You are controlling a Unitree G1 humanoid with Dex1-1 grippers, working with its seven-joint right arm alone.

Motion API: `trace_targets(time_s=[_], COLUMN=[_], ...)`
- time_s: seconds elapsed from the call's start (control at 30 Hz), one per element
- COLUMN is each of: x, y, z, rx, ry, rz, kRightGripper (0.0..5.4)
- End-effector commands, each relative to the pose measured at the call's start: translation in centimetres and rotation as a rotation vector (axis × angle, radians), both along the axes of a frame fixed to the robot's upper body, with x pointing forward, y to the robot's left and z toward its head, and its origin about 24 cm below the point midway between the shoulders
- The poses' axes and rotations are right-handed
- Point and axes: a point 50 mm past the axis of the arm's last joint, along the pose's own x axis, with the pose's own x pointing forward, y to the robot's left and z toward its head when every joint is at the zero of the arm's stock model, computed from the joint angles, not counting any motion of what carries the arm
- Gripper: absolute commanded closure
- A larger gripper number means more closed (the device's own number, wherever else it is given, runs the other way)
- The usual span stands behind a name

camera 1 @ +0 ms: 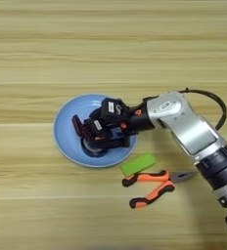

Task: Move the objects on the table

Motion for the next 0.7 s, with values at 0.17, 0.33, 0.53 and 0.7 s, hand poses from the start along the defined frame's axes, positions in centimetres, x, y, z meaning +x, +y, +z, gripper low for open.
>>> trace_targets(time_s=[0.17, 0.33, 0.53, 0.7], x=[1.61, 1.73, 1.75, 1.66], y=[0.35, 0.23, 0.16, 0.03], z=[3.23, 3.07, 3.03, 3.08], rx=[0.019, 0.01, 0.005, 0.0], ry=[-0.163, -0.166, -0.169, -0.17], rz=[0.0, -0.005, -0.005, 0.001], kRightGripper=[1.73, 1.73, 1.73, 1.73])
